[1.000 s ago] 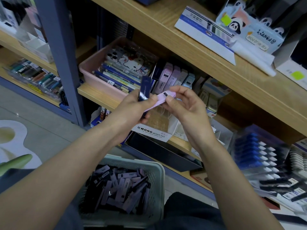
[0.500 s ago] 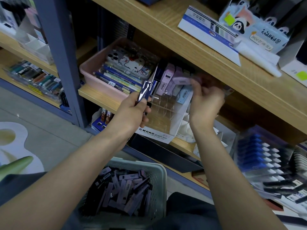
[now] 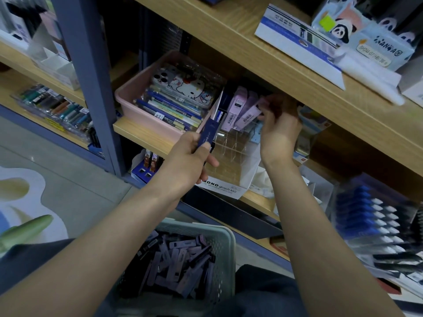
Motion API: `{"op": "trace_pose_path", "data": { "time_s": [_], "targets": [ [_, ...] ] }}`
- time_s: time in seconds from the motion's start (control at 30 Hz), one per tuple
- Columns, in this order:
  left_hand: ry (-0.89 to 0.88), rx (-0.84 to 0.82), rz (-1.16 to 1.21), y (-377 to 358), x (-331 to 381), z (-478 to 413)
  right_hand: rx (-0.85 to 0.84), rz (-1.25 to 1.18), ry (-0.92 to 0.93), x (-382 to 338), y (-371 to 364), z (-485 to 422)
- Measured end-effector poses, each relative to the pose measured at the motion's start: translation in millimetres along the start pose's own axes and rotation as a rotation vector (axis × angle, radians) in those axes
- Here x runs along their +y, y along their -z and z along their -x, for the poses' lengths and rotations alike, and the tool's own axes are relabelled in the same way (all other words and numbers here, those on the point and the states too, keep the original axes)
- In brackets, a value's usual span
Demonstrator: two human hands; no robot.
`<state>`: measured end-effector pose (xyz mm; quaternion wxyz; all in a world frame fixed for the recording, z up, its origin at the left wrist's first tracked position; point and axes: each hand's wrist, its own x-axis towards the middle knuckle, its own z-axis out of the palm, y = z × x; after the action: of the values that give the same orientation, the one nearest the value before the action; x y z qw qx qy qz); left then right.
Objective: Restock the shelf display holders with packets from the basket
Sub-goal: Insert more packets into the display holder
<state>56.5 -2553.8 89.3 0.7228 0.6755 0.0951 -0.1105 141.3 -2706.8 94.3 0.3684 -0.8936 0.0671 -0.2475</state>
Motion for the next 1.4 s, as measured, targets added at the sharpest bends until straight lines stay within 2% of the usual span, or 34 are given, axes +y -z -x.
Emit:
{"op": "trace_pose_path", "data": {
  "time_s": [0.17, 0.3, 0.5, 0.6, 0.63, 0.7, 0.8, 0.87, 1.1, 1.27, 1.4],
  "targets": [
    [0.065, 0.027, 0.017, 1, -1, -3, -0.127, 0.123, 0.080, -4, 1, 1],
    [0.033, 0.018, 0.009, 4, -3, -5, -0.064, 0.142, 0.143, -4, 1, 1],
    [-0.069, 0.034, -0.156, 13, -4, -5, -0.095, 0.244, 0.115, -1, -1, 17],
    [-0.132, 0.096, -0.257, 16, -5, -7, -0.035, 0.191, 0.222, -6, 2, 36],
    [-0.155, 0.105, -0.287, 16, -5, -7, -0.087, 0.123, 0.251, -10, 4, 42],
    [-0.197, 0.110, -0.296, 15, -4, -7, -0.296, 0.014, 0.263, -18, 8, 58],
    [-0.260, 0.148, -0.275, 14, -2, -7, -0.633, -0.154, 0.172, -27, 13, 77],
    [-0.329, 0.172, -0.295, 13, 1, -6, -0.737, -0.243, 0.113, -28, 18, 84],
    [-0.489, 0.033, -0.220, 12, 8, -3, -0.737, -0.393, -0.077, -21, 34, 94],
    [-0.545, -0.098, -0.254, 6, 8, -3, -0.543, -0.327, 0.110, -21, 49, 92],
    [-0.561, -0.141, -0.223, 0, 5, -9, -0.465, -0.244, 0.176, -22, 54, 86]
  ]
}}
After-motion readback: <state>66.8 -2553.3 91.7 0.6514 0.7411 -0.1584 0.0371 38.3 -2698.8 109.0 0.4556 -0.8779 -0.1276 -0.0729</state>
